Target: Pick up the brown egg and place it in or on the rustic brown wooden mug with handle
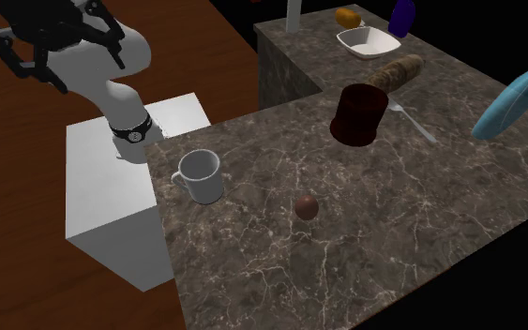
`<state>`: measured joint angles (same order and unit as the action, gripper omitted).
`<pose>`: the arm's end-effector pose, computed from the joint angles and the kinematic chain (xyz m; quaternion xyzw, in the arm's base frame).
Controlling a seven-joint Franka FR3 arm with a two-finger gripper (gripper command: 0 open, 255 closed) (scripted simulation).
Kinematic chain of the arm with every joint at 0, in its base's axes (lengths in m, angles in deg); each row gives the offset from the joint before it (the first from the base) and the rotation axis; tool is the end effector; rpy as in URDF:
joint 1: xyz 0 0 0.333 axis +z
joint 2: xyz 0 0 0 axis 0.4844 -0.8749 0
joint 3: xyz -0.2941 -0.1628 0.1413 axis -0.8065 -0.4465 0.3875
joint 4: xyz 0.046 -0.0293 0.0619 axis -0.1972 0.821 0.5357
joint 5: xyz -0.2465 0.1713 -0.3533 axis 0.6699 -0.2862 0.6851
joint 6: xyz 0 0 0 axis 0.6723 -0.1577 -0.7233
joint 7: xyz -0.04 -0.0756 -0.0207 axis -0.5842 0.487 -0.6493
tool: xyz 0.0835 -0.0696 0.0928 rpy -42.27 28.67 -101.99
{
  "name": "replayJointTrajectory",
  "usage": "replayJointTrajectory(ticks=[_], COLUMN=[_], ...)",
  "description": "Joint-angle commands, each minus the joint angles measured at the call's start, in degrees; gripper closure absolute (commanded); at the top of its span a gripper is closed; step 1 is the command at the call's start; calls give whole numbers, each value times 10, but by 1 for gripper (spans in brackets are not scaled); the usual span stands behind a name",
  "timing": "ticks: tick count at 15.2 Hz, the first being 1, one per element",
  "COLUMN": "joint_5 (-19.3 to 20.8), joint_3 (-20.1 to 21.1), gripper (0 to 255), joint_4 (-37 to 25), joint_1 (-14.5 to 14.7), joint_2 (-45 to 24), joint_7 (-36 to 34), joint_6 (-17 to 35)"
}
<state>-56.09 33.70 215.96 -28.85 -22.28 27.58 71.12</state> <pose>0.3301 0.0050 0.5863 -0.9951 -0.0502 0.0448 0.0719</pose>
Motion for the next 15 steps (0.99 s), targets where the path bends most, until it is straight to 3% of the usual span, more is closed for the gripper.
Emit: replayJointTrajectory(ticks=[1, 15], joint_5=[0, -40], joint_3=[0, 113], gripper=[0, 0], joint_4=[0, -34], joint_1=[0, 50], joint_2=[0, -222], joint_7=[0, -65], joint_6=[0, 200])
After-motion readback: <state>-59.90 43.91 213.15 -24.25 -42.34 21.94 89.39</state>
